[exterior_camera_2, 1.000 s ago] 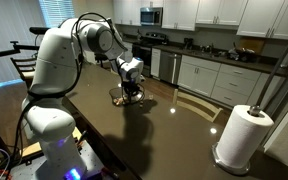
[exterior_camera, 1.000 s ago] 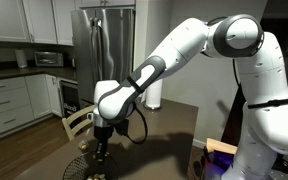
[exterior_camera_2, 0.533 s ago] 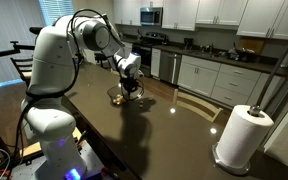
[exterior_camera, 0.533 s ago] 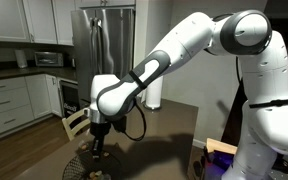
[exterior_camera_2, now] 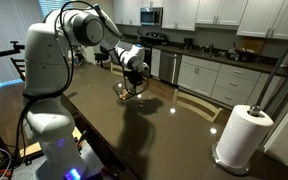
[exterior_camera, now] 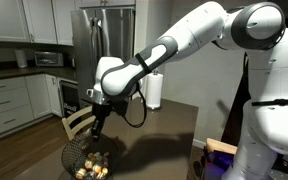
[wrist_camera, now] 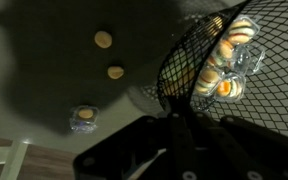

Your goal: Move the black basket to the right of the table

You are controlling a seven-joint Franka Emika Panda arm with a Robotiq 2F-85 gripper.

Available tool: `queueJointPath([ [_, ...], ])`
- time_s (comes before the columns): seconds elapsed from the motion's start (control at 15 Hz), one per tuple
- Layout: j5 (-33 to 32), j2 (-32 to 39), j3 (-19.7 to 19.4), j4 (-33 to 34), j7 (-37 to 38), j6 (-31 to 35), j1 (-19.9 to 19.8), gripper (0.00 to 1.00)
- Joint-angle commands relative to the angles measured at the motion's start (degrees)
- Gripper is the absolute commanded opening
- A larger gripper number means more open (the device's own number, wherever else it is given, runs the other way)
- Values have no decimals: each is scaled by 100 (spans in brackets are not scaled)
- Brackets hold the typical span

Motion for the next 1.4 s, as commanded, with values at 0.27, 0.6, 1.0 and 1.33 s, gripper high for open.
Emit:
queueJointPath([
  [0.27, 127, -379, -338, 61, 273, -212, -346, 4],
  [0.6, 665, -527, -659, 92, 262, -371, -799, 4],
  [1.0, 1299, -597, -1194, 76, 374, -624, -1361, 3],
  [1.33, 995, -482, -1662, 40, 983, -555, -1548, 4],
])
